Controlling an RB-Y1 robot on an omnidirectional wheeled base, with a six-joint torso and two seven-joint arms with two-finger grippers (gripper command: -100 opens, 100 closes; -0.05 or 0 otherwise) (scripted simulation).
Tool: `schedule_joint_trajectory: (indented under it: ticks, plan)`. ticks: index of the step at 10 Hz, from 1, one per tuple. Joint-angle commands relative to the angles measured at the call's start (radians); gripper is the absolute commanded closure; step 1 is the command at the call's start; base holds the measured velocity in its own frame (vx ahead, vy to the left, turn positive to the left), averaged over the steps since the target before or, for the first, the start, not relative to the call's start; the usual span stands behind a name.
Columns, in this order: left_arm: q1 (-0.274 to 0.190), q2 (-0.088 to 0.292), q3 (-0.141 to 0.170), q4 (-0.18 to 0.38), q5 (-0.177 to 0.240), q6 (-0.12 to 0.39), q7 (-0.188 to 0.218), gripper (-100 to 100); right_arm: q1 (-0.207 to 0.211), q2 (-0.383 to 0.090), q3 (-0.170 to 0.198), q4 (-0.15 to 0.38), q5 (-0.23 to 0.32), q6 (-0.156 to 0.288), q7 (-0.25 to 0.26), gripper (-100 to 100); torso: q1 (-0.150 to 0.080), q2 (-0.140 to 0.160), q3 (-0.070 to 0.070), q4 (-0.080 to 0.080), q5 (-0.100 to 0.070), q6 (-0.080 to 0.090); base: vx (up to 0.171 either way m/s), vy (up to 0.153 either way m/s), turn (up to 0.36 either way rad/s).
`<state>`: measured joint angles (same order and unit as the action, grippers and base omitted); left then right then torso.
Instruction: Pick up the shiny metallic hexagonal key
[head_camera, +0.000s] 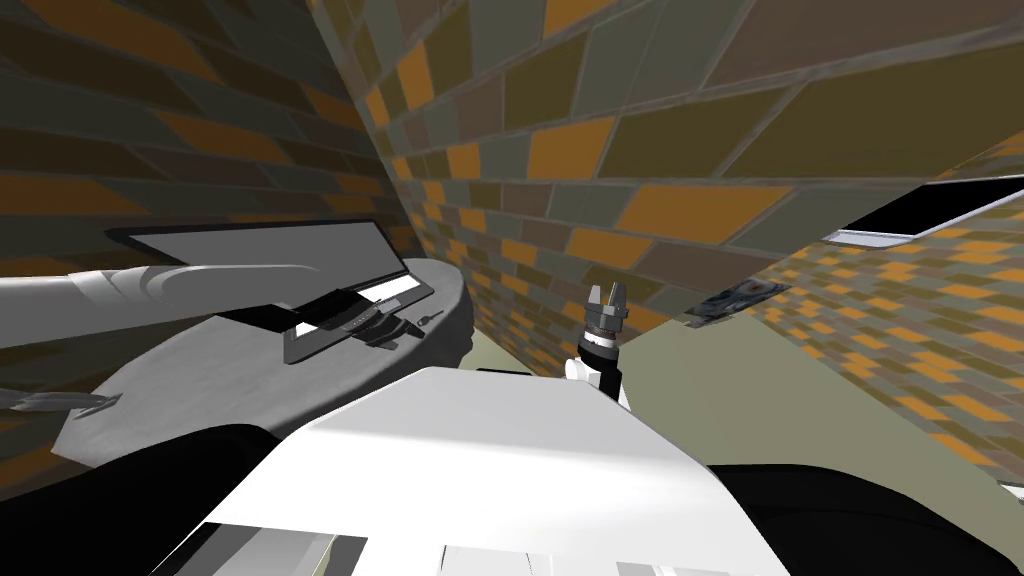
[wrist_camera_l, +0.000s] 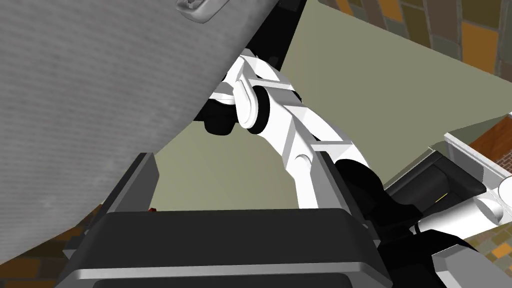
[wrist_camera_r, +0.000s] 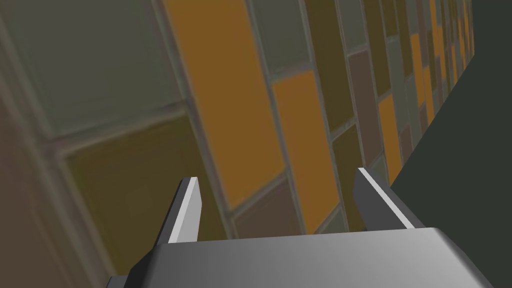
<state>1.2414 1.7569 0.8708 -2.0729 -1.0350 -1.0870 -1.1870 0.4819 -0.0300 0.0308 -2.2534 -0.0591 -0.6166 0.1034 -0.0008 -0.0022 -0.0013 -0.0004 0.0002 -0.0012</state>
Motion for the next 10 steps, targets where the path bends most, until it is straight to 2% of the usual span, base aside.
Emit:
schedule_joint_trajectory:
  ticks: [1,2,3,4,5,6,7,8,10]
  plan:
    - [0.023,0.050,0.033,0.019,-0.038,-0.028,-0.044,-100,0.000,0.000,0.000,0.000,0.000,0.000,0.000,0,0.000,0.000,0.000,0.000,0.000,0.000,0.019,0.008,-0.086]
    - [0.023,0.073,0.033,0.019,-0.038,-0.028,-0.044,-100,0.000,0.000,0.000,0.000,0.000,0.000,0.000,0,0.000,0.000,0.000,0.000,0.000,0.000,0.020,0.007,-0.073]
    - [0.043,0.107,0.059,0.034,-0.070,-0.049,-0.078,-100,0.000,0.000,0.000,0.000,0.000,0.000,0.000,0,0.000,0.000,0.000,0.000,0.000,0.000,0.026,0.008,-0.138]
    - [0.043,0.126,0.059,0.034,-0.070,-0.049,-0.078,-100,0.000,0.000,0.000,0.000,0.000,0.000,0.000,0,0.000,0.000,0.000,0.000,0.000,0.000,0.018,0.014,-0.056]
    - [0.061,0.160,0.084,0.049,-0.100,-0.068,-0.110,-100,0.000,0.000,0.000,0.000,0.000,0.000,0.000,0,0.000,0.000,0.000,0.000,0.000,0.000,0.021,0.012,-0.092]
    - [0.061,0.176,0.084,0.049,-0.100,-0.068,-0.110,-100,0.000,0.000,0.000,0.000,0.000,0.000,0.000,0,0.000,0.000,0.000,0.000,0.000,0.000,0.018,0.011,-0.057]
    - [0.077,0.215,0.107,0.062,-0.128,-0.085,-0.140,-100,0.000,0.000,0.000,0.000,0.000,0.000,0.000,0,0.000,0.000,0.000,0.000,0.000,0.000,0.020,0.009,-0.088]
    - [0.077,0.223,0.107,0.062,-0.128,-0.085,-0.140,-100,0.000,0.000,0.000,0.000,0.000,0.000,0.000,0,0.000,0.000,0.000,0.000,0.000,0.000,0.014,0.009,-0.048]
    - [0.106,0.292,0.146,0.086,-0.176,-0.116,-0.192,-100,0.000,0.000,0.000,0.000,0.000,0.000,0.000,0,0.000,0.000,0.000,0.000,0.000,0.000,0.019,0.010,-0.119]
